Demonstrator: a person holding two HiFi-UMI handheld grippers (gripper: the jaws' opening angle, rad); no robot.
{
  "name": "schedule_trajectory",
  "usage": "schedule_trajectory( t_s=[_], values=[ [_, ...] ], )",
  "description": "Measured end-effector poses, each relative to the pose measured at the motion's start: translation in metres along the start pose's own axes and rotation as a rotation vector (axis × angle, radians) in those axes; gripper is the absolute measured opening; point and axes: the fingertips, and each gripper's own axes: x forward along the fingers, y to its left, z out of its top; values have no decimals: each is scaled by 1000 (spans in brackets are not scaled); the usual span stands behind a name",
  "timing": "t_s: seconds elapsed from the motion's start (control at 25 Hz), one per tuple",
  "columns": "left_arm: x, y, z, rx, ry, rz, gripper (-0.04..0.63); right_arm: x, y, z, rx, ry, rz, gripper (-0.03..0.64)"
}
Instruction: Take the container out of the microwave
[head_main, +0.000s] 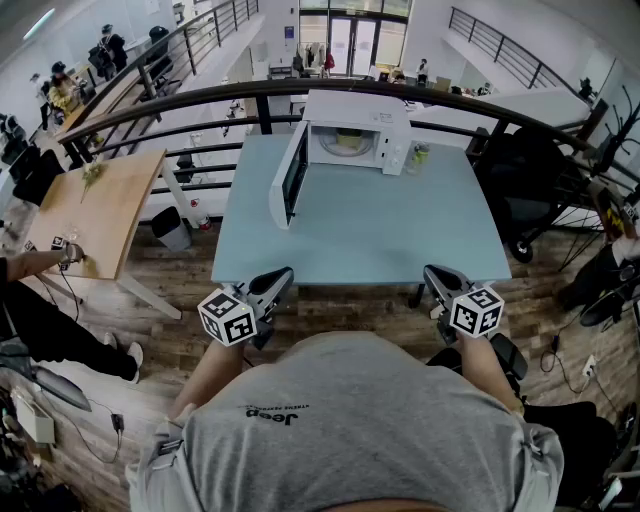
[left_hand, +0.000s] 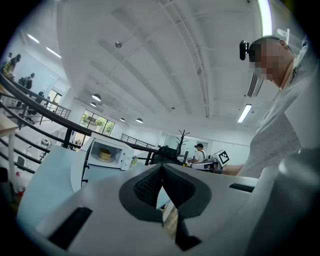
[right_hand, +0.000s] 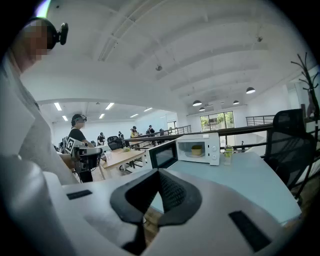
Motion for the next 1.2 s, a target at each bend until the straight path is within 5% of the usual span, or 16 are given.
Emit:
schedule_trajectory(
  t_s=[1.2],
  values=[
    [107,-69,-25,-4,103,-19,18,-53,-71,-26,26,-6,111,17]
  ],
)
